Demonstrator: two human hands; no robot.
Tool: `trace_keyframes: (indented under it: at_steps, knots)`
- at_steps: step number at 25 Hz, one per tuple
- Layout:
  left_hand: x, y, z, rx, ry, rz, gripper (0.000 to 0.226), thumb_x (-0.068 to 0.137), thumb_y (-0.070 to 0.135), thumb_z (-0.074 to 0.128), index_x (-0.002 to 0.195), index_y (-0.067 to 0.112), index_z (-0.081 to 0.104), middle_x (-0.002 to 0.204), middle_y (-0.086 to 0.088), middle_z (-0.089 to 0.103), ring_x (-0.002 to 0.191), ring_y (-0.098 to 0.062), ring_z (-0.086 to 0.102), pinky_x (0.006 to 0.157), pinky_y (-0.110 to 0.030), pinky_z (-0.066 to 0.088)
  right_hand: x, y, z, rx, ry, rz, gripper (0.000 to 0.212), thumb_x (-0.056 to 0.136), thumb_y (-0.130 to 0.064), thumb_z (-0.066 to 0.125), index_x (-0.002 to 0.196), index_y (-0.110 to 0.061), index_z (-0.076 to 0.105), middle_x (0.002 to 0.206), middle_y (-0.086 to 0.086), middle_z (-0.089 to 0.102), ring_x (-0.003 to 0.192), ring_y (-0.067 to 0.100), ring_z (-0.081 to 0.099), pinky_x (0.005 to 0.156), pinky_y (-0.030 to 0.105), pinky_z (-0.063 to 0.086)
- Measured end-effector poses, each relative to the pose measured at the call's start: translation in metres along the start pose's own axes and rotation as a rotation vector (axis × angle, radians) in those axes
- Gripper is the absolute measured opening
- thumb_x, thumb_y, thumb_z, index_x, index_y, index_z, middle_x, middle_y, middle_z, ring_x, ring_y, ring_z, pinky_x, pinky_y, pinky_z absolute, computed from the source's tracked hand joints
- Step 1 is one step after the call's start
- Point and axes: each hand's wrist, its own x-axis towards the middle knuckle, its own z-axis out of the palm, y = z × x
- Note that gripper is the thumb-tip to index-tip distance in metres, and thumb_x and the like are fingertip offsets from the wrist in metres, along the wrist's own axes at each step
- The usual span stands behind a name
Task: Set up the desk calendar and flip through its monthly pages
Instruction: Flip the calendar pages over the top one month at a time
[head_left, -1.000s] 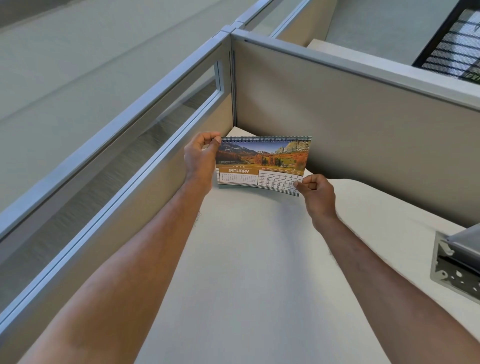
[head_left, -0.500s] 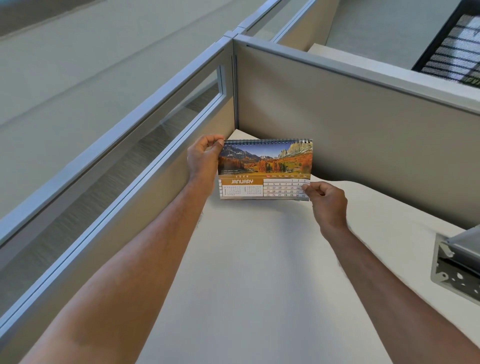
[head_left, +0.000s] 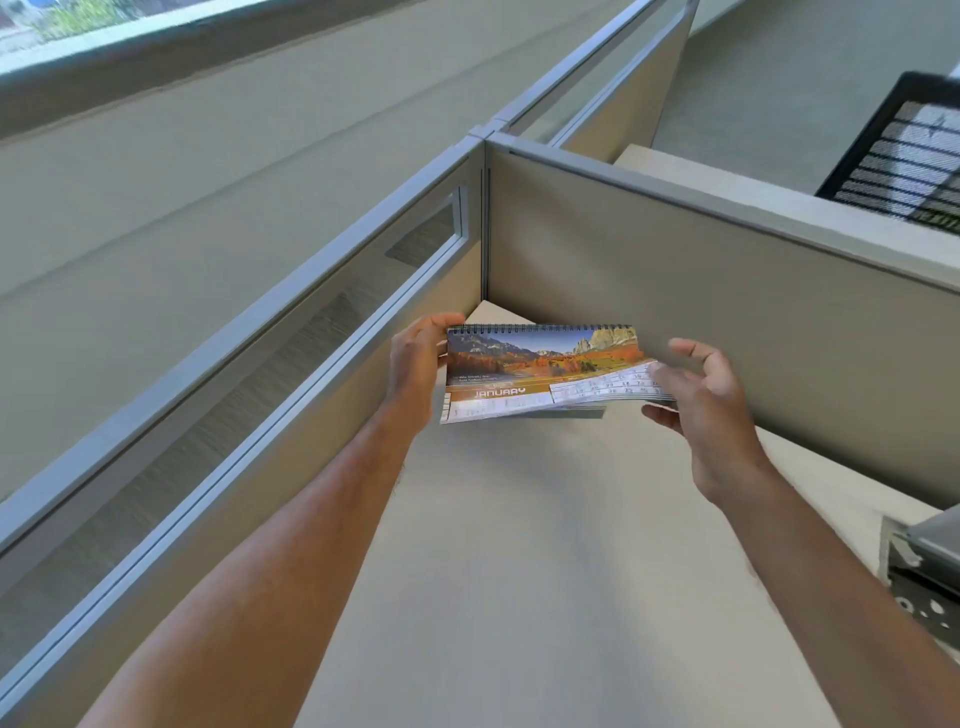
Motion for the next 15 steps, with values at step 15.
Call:
trace_keyframes:
  at_steps: [15]
  knots:
    - [0.009, -0.010, 0.001, 0.152, 0.031, 0.117, 0.022, 0.102, 0.026, 0.065, 0.108, 0.007, 0.072, 0.100, -0.005, 0.081, 0.077, -0.007, 0.077, 0.063, -0.016, 0.058, 0.052, -0.062, 0.049, 0.158, -0.078, -0.011, 0.032, 0.106, -0.049, 0.041, 0.100, -0.025, 0.062, 0.105, -0.008, 0.082, 0.101, 0.002, 0.075, 0.082, 0.025, 0.045]
